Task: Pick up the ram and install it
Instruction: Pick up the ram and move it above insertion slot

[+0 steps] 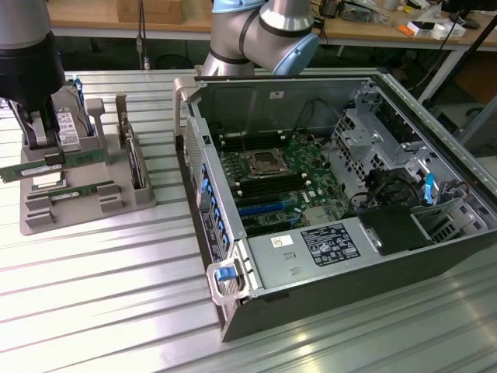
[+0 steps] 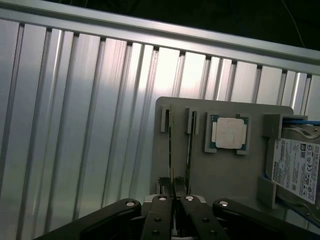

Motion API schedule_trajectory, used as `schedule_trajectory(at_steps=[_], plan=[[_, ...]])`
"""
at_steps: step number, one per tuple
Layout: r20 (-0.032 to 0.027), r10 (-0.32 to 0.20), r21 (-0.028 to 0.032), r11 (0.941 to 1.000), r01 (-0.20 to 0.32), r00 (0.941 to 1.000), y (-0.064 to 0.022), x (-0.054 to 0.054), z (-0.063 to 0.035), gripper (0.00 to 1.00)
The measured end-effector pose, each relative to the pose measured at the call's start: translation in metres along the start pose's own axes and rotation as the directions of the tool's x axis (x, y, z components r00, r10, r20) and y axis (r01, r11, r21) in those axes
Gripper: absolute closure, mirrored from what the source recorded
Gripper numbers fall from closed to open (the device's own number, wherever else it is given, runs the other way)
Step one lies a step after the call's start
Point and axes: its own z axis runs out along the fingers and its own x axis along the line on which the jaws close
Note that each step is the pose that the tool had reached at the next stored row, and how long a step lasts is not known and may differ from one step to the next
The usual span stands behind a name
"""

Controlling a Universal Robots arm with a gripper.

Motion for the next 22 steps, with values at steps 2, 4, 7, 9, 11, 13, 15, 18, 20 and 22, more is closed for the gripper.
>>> schedule_trajectory(at_steps=[2,4,7,9,11,13,15,18,20,22], plan=[[0.0,0.0,0.0001,1.0,0.0,1.0,0.0003,0.0,-0.0075,0.87],[0.0,0.0,0.0,1.0,0.0,1.0,0.0006,0.0,-0.013,0.87],[0.0001,0.0,0.0001,1.0,0.0,1.0,0.0009,-0.001,-0.0198,0.87],[0.0,0.0,0.0,1.0,0.0,1.0,0.0011,-0.001,-0.0242,0.87],[0.0,0.0,0.0001,1.0,0.0,1.0,0.0012,-0.001,-0.0283,0.87],[0.0001,0.0,0.0001,1.0,0.0,1.0,0.0014,-0.001,-0.0331,0.87],[0.0,0.0,0.0001,1.0,0.0,1.0,0.0018,-0.001,-0.0413,0.87],[0.0,0.0,0.0,1.0,0.0,1.0,0.0021,-0.001,-0.0486,0.87],[0.0001,0.0,0.0001,1.0,0.0,1.0,0.0024,-0.001,-0.0558,0.87],[0.0,0.0,0.0,1.0,0.0,1.0,0.0026,-0.002,-0.0598,0.87]])
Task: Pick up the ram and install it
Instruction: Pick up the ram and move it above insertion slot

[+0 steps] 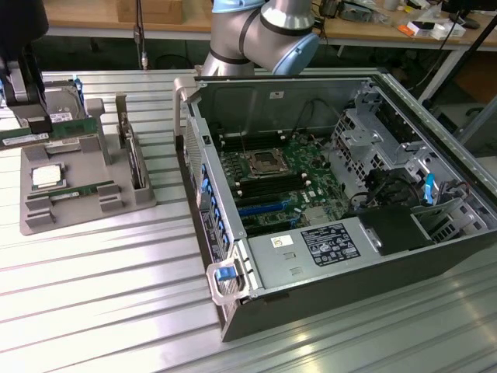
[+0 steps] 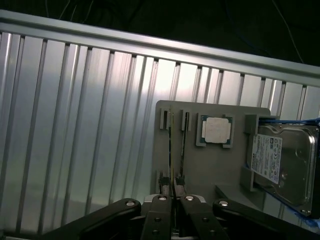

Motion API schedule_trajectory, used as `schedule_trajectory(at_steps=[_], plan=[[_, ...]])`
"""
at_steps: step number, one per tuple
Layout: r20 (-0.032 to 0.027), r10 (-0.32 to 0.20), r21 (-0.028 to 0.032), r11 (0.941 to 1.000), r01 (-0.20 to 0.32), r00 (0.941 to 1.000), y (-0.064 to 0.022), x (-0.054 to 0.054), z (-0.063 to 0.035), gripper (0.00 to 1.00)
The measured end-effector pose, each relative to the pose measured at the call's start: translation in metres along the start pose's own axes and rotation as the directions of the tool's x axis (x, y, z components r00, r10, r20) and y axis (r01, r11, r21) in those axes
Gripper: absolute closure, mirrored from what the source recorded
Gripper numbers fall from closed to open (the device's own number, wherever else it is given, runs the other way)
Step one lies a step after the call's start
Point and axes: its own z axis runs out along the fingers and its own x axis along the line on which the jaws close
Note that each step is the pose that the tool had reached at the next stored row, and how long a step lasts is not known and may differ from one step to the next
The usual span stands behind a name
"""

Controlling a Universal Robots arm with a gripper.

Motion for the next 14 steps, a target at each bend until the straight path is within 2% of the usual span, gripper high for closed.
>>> schedule_trajectory(at_steps=[9,14], plan=[[0.0,0.0,0.0001,1.0,0.0,1.0,0.0009,-0.001,-0.0218,0.87],[0.0,0.0,0.0001,1.0,0.0,1.0,0.0013,-0.001,-0.0287,0.87]])
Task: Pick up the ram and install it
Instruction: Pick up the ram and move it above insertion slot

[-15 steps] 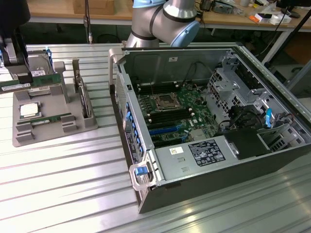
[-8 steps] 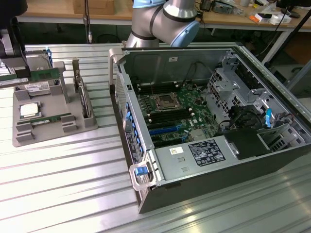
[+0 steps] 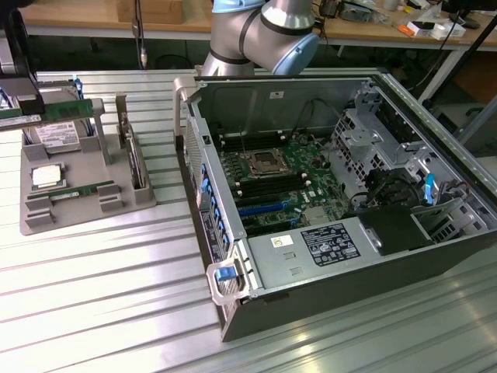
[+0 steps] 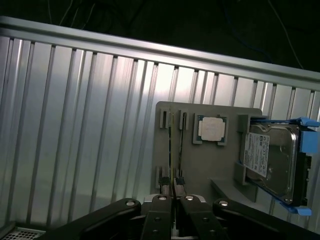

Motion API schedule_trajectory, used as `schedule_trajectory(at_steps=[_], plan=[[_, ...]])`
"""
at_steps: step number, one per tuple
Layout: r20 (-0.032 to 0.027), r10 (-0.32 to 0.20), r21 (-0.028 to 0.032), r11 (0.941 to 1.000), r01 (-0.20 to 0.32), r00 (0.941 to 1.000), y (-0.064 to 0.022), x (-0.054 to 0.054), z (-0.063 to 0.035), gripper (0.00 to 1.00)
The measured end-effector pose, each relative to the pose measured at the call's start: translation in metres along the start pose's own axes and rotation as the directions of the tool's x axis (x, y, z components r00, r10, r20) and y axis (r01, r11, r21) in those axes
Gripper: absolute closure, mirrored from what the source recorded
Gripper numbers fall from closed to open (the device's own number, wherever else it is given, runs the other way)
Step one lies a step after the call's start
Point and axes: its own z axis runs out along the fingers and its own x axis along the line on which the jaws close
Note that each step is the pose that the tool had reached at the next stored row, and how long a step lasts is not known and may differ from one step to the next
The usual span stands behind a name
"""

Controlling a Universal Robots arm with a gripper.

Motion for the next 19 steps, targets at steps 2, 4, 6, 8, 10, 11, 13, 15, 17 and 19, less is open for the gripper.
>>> schedule_trajectory(at_steps=[2,4,6,8,10,11,13,15,17,19], plan=[[0.0001,0.0,0.0002,1.0,0.0,1.0,0.0001,0.0,-0.0028,0.87],[0.0,0.0,0.0001,1.0,0.0,1.0,0.0001,0.0,-0.0029,0.87],[0.0,0.0,0.0,1.0,0.0,1.0,0.0001,0.0,-0.0029,0.87],[0.0001,0.001,0.0,1.0,-0.001,1.0,-0.0013,0.0,-0.003,0.87],[0.0001,0.002,0.0,1.0,-0.002,1.0,-0.0046,0.001,-0.0031,0.87],[0.0002,0.003,0.0001,1.0,-0.003,1.0,-0.0095,0.002,-0.0033,0.87],[0.0002,0.004,0.0001,1.0,-0.004,1.0,-0.019,0.003,-0.0038,0.87],[0.0002,0.004,0.0001,1.0,-0.004,1.0,-0.0239,0.004,-0.004,0.87],[0.0002,0.005,0.0001,1.0,-0.005,1.0,-0.028,0.005,-0.0042,0.87],[0.0002,0.006,0.0001,1.0,-0.006,1.0,-0.0306,0.005,-0.0043,0.87]])
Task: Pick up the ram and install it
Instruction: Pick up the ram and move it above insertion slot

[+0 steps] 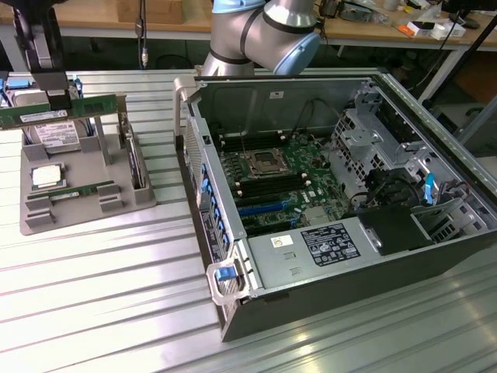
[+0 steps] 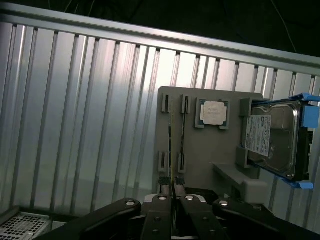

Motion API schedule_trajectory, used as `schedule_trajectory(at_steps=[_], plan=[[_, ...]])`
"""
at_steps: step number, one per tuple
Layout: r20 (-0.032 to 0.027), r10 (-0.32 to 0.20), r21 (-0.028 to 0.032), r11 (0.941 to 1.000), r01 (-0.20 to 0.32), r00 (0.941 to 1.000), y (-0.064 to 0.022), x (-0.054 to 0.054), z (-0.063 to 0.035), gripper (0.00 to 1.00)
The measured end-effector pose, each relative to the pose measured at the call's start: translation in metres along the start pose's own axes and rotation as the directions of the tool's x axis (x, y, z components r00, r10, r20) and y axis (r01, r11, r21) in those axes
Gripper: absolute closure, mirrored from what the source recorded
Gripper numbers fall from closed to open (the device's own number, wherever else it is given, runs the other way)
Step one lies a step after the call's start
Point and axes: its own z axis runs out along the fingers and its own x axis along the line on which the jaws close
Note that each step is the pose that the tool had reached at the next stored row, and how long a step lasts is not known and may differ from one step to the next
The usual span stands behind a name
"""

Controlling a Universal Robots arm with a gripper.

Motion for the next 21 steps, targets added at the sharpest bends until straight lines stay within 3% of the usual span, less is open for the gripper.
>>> schedule_trajectory(at_steps=[16,21], plan=[[0.0001,0.001,0.0,1.0,-0.001,1.0,-0.0297,0.005,-0.0014,0.87],[0.0001,0.001,0.0,1.0,-0.001,1.0,-0.0477,0.008,-0.0023,0.87]])
